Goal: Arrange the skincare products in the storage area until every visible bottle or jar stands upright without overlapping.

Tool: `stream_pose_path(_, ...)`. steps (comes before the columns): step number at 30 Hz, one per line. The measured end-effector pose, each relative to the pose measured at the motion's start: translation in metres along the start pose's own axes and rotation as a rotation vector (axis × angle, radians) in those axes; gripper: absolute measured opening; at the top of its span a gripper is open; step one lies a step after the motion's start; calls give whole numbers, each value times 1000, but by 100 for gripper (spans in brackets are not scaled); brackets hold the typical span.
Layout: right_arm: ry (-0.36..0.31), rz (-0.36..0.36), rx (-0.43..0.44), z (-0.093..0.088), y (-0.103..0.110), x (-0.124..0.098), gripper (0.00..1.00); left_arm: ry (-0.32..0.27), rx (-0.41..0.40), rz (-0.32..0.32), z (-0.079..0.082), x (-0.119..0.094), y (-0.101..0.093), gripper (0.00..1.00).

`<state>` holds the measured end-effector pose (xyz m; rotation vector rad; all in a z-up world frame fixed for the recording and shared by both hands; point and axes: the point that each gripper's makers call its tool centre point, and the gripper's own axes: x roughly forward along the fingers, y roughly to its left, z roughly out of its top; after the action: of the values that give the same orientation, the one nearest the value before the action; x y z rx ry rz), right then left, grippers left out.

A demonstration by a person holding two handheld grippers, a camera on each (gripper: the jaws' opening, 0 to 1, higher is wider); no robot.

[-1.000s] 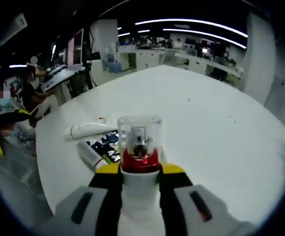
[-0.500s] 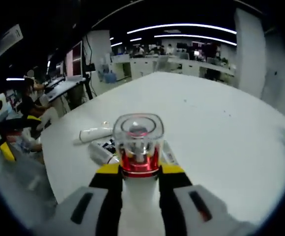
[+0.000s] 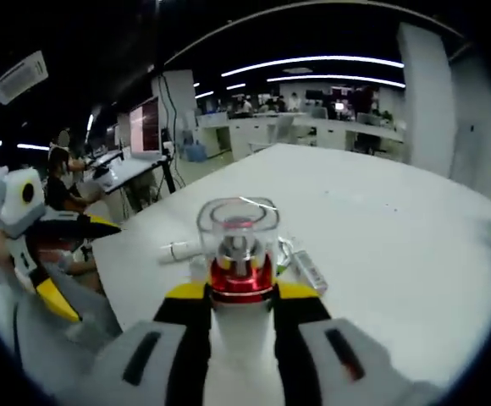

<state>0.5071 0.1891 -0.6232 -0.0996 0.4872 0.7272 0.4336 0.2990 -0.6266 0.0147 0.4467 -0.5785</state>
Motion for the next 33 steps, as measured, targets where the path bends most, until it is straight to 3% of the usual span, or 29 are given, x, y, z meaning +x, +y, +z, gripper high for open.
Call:
stream_pose_path(9, -46, 12, 24, 12, 27, -20, 27, -16, 3, -121, 17, 25, -45, 87)
stream_pose_path(15, -69, 12, 35, 15, 42, -28, 27, -21, 34, -172, 20, 39, -68, 78)
stream_pose_path(27, -119, 7, 74, 20, 55, -34, 27, -48, 71, -185, 22, 51, -74, 41)
stream_pose_path(33, -142, 8, 88, 24, 59, -36, 27, -47, 80, -172, 25, 52, -70, 31)
